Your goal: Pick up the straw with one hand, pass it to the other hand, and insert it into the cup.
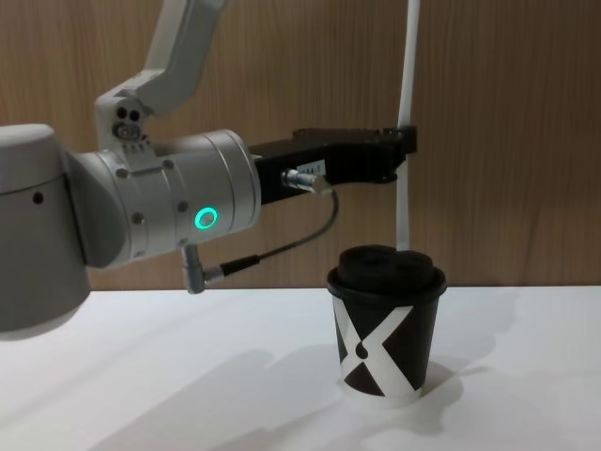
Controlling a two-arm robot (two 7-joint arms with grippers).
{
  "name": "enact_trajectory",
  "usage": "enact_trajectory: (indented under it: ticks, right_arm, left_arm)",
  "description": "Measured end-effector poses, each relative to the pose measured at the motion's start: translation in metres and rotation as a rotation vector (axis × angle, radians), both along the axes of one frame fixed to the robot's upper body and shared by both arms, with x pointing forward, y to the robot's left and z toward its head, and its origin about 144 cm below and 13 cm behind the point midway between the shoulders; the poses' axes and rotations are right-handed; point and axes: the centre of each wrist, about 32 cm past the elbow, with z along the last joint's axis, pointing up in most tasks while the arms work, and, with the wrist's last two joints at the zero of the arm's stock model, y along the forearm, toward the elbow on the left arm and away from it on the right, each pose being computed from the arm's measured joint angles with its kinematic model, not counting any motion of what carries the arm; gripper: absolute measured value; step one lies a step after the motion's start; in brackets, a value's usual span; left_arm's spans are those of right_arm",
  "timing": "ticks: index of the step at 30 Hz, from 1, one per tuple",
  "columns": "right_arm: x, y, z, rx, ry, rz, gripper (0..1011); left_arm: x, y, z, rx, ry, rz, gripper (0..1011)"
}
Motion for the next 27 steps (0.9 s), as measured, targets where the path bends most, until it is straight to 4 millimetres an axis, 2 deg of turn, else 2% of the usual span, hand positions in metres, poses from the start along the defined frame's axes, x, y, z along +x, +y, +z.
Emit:
enact_trajectory:
  ticks: [27]
  right_arm:
    - [0.0, 0.0, 0.0, 0.0, 0.0, 0.0, 1001]
  left_arm:
    - [-0.0001, -0.0056, -0.0033, 0.028, 0.013, -0.002, 1]
